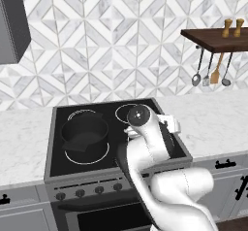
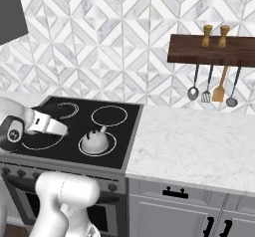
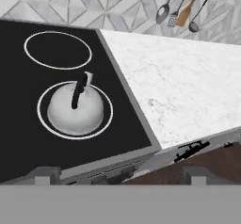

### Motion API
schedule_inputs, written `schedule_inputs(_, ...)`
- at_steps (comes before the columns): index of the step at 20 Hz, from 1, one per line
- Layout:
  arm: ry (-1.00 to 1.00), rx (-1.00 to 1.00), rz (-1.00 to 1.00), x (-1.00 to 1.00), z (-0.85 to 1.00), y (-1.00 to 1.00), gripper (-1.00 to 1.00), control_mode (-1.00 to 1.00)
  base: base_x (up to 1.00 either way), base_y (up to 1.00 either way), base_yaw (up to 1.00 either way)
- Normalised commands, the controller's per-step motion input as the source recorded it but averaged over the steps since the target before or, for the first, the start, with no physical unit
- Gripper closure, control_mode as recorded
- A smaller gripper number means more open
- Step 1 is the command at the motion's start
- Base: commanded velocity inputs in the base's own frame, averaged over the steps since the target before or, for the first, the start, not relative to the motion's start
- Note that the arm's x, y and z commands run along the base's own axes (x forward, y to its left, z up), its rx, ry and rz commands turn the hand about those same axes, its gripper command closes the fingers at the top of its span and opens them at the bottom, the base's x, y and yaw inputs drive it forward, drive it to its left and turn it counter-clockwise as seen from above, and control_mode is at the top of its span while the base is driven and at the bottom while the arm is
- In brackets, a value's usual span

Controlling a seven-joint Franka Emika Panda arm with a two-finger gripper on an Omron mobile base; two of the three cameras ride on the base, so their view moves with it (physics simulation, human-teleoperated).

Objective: Pick the kettle from the counter and place it on a stove burner. Then turn the burner on.

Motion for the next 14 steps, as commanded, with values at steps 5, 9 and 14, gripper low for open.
schedule_inputs(5,-0.12,-0.41,0.11,-1.0,-1.0,1.0,-1.0,-1.0,0.0,0.0,0.0)
schedule_inputs(9,-0.16,-0.15,0.1,-1.0,-1.0,0.81,-1.0,-1.0,0.0,0.0,0.0)
schedule_inputs(14,-0.2,0.43,0.0,-0.35,-0.88,-0.2,-1.0,-1.0,0.0,0.0,0.0)
